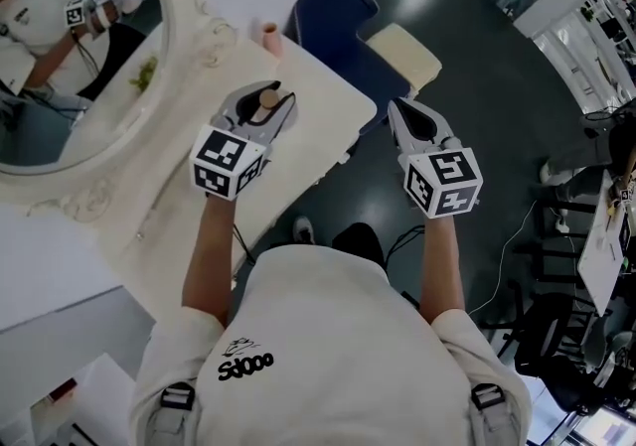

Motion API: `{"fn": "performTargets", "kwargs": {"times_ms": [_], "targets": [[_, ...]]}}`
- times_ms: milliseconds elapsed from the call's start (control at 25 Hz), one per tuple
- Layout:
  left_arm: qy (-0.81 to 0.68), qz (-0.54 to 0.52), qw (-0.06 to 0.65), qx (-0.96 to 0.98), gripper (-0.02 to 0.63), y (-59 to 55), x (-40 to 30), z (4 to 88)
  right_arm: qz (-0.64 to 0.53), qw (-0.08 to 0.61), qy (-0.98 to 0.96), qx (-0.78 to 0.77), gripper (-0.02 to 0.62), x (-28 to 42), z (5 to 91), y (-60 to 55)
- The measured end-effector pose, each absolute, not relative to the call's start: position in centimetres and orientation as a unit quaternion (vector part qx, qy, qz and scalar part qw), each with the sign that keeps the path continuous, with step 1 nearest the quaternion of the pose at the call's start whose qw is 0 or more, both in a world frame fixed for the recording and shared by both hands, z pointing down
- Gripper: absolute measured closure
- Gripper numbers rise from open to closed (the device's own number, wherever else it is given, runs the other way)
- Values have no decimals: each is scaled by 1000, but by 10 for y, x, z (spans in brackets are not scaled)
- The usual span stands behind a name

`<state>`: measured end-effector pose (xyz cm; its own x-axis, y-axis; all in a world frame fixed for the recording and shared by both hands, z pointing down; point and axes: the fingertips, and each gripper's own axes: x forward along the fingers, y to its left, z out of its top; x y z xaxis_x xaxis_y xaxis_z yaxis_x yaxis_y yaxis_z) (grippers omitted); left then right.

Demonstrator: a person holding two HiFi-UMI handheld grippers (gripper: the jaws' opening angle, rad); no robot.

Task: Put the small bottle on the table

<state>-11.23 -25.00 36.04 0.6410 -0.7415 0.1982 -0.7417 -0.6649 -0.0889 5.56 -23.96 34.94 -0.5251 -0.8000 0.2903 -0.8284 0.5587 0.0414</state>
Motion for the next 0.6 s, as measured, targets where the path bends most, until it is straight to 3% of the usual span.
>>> {"fn": "performTargets", "kwargs": {"times_ms": [600], "targets": [[-386, 126, 49, 913, 471, -333, -54, 433, 111, 171, -858, 471, 594, 106, 419, -318]]}}
